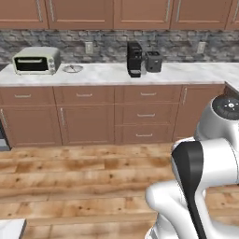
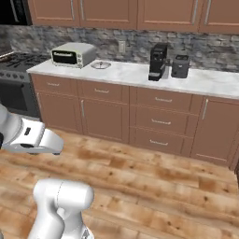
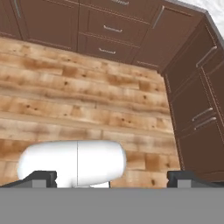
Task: Place the cold items (broccoli and squash) from the fridge in one tupperware on the dining counter. Place the warm items (hot dog and kebab skewer) in the stove area in another tupperware.
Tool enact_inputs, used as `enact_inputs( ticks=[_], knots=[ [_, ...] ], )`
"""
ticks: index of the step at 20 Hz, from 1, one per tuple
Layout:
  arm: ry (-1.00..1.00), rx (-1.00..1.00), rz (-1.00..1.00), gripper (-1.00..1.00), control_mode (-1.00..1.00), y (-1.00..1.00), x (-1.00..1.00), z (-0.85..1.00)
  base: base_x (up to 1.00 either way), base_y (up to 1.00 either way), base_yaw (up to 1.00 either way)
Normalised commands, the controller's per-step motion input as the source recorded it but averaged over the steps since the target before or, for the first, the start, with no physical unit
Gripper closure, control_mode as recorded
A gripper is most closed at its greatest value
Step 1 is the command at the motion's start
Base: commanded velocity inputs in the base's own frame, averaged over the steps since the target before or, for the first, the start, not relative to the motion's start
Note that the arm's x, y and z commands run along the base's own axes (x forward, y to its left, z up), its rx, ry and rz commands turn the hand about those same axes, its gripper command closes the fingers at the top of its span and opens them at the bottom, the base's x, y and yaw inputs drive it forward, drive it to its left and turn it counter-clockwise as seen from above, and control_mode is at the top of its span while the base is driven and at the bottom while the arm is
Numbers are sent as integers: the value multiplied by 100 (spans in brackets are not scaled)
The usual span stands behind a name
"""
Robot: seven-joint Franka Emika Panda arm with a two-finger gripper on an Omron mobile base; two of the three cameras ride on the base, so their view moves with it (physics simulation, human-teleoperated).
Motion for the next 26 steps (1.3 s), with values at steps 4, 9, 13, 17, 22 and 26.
enact_inputs(
  ticks=[4,9,13,17,22,26],
  knots=[
    [0,0,0,-100,100,0,0,0,100,41,0],
    [0,0,0,-100,100,0,0,0,100,37,0],
    [0,0,0,-100,100,0,0,0,100,34,0],
    [0,0,0,-100,100,0,0,0,100,37,0],
    [0,0,0,-100,100,0,0,0,100,58,-5],
    [0,0,0,-100,100,0,0,0,100,91,-13]
  ],
)
